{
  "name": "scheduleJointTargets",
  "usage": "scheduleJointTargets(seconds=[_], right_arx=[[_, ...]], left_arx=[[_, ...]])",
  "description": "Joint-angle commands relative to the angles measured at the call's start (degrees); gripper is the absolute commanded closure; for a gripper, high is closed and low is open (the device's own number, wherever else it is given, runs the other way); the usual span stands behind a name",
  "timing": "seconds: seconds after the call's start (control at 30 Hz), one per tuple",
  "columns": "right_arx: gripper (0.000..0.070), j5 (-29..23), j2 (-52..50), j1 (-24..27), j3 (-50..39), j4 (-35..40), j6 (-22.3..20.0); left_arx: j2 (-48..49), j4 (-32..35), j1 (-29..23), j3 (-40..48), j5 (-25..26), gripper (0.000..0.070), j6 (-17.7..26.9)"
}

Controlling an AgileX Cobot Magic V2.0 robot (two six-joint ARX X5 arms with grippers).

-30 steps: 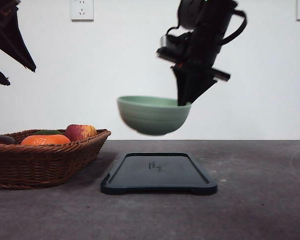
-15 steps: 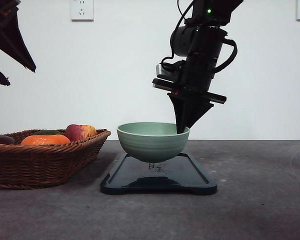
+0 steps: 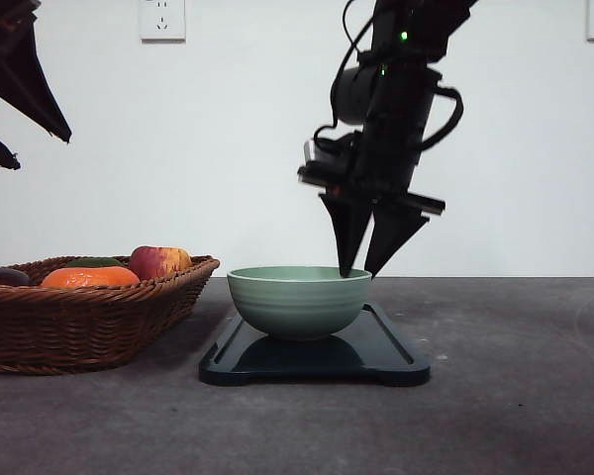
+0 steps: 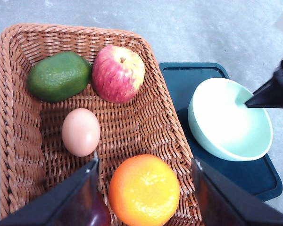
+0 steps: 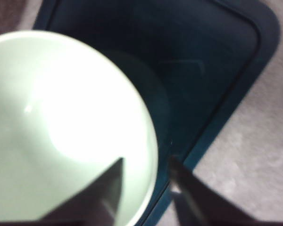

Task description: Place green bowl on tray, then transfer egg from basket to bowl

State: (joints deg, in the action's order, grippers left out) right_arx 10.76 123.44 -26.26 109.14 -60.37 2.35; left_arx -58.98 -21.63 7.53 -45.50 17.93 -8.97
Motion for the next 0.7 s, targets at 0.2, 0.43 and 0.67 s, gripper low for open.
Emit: scheduleJointTargets(seconds=[0.2,0.43,0.67], right_arx=[[0.0437,-1.94,-3.29,-0.29,2.54,0.46,-1.16],[0.0439,-1.72,-11.96,0.19,-5.8,6.17,-1.34],[0.0439,-1.62,-26.45,0.21,-26.15,21.57,-1.31]], left_arx=[[-0.63,0.26,0.11,-1.11,0.11,0.031,0.78],[-0.74,0.23,0.11,-1.11,0.11,0.031,0.74],[-0.74,0.15,0.11,-1.11,0.13,0.0309,0.78]])
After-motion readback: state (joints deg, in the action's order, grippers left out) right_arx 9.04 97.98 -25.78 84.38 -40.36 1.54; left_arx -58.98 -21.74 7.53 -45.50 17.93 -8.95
